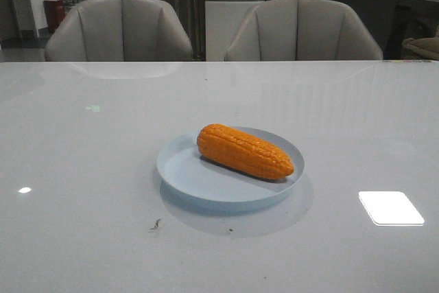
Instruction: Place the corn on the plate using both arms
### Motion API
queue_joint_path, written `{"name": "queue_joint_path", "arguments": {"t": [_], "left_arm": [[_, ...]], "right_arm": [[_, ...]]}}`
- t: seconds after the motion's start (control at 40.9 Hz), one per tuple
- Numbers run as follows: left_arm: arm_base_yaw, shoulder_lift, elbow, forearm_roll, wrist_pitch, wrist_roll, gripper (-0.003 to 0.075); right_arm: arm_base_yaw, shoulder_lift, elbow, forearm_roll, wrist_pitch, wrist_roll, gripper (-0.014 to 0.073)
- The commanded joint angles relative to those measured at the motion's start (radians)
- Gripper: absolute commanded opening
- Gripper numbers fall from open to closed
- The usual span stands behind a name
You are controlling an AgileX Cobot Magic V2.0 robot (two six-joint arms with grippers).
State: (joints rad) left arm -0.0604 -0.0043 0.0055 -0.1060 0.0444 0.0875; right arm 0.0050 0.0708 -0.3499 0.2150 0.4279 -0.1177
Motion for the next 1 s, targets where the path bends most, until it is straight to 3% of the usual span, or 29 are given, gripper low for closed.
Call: {"name": "queue_joint_path", "arguments": {"t": [0.0, 0.22, 0.416, 0.71, 0.979], "left_arm": [[0.004, -0.017, 0.039, -0.010, -0.087, -0.006, 0.0086], [0.004, -0.017, 0.039, -0.010, -0.087, -0.006, 0.0086], [0.004, -0.017, 0.039, -0.010, -0.087, -0.006, 0.0086], [0.004, -0.017, 0.039, -0.010, -0.087, -0.006, 0.0086], [0.004, -0.017, 0.039, -0.010, -0.087, -0.006, 0.0086]], "right_arm": [[0.001, -0.040, 0.042, 0.022, -0.193, -0.003, 0.0316], [0.001, -0.104, 0.192, 0.023, -0.343, -0.003, 0.0015], [0.001, -0.104, 0.359, 0.023, -0.428, -0.003, 0.0027], [0.079, -0.105, 0.357, 0.023, -0.404, -0.003, 0.0027], [0.079, -0.105, 0.357, 0.023, -0.387, -0.003, 0.0027]]}}
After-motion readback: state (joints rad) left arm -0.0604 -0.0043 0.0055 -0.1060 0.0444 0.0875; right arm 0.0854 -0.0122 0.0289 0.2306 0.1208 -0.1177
